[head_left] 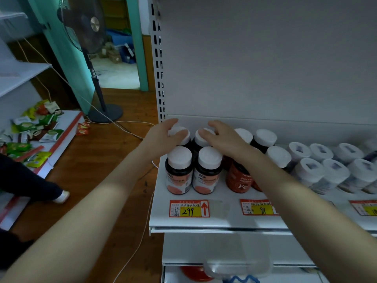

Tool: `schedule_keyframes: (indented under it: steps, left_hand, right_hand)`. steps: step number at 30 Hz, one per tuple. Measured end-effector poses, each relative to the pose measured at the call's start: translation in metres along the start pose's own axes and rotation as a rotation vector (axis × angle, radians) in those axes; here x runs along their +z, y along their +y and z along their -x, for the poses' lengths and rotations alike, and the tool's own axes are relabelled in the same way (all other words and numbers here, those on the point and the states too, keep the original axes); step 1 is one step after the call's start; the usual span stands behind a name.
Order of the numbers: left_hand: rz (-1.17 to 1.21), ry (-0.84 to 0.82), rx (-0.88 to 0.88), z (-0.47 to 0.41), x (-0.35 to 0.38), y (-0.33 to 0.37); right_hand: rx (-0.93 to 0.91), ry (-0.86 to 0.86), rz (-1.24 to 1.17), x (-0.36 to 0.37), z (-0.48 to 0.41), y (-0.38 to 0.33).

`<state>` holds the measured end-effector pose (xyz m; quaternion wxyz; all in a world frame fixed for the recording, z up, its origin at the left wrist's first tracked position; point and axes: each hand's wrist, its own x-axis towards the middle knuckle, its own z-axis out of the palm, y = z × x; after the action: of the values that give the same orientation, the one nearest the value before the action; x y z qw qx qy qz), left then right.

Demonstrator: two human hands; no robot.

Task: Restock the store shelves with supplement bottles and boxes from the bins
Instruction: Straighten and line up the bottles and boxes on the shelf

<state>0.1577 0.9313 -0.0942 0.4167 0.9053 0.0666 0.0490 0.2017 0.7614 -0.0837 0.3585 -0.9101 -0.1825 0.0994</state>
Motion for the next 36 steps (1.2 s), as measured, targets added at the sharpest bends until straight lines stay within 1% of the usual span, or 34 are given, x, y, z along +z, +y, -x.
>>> schedule_keyframes:
  steps: [2, 3, 6, 8, 11, 13, 19, 22, 27, 30, 33, 35, 36]
  left_hand:
    - [0.315, 0.122, -0.095, 0.011, 0.009, -0.007]
    - [0.467, 0.145, -0.160, 0.016, 0.014, -0.011]
    - [0.806, 0.088, -0.307, 0.021, 0.034, -0.026]
    - [0.909, 0.102, -0.315, 0.025, 0.038, -0.019]
    - [0.913, 0.065, -0.287, 0.025, 0.047, -0.016]
    - [0.925, 0.108, -0.298, 0.025, 0.047, -0.014]
    - [0.937, 0.136, -0.316, 0.025, 0.047, -0.013]
    - [0.927, 0.152, -0.293, 0.022, 0.049, -0.018]
    - [0.956, 0.122, -0.288, 0.022, 0.051, -0.019]
    - [0.964, 0.116, -0.246, 0.022, 0.050, -0.019]
    - [0.945, 0.107, -0.293, 0.020, 0.047, -0.025]
    - [0.913, 0.116, -0.319, 0.018, 0.040, -0.027]
    - [0.897, 0.144, -0.338, 0.014, 0.036, -0.028]
  right_hand:
    - [0.039, 0.046, -0.142, 0.007, 0.006, 0.002]
    - [0.057, 0.055, -0.205, 0.010, 0.009, 0.004]
    - [0.112, 0.048, -0.374, 0.019, 0.014, 0.010]
    - [0.126, 0.045, -0.434, 0.025, 0.013, 0.015]
    - [0.132, 0.051, -0.436, 0.028, 0.013, 0.017]
    - [0.131, 0.054, -0.418, 0.028, 0.014, 0.017]
    - [0.099, 0.088, -0.407, 0.030, 0.013, 0.015]
    - [0.075, 0.100, -0.416, 0.030, 0.014, 0.014]
    - [0.080, 0.097, -0.425, 0.028, 0.015, 0.014]
    - [0.095, 0.081, -0.407, 0.029, 0.011, 0.019]
    - [0.120, 0.076, -0.385, 0.029, 0.010, 0.020]
    - [0.103, 0.088, -0.355, 0.027, 0.010, 0.019]
    - [0.065, 0.111, -0.343, 0.024, 0.009, 0.019]
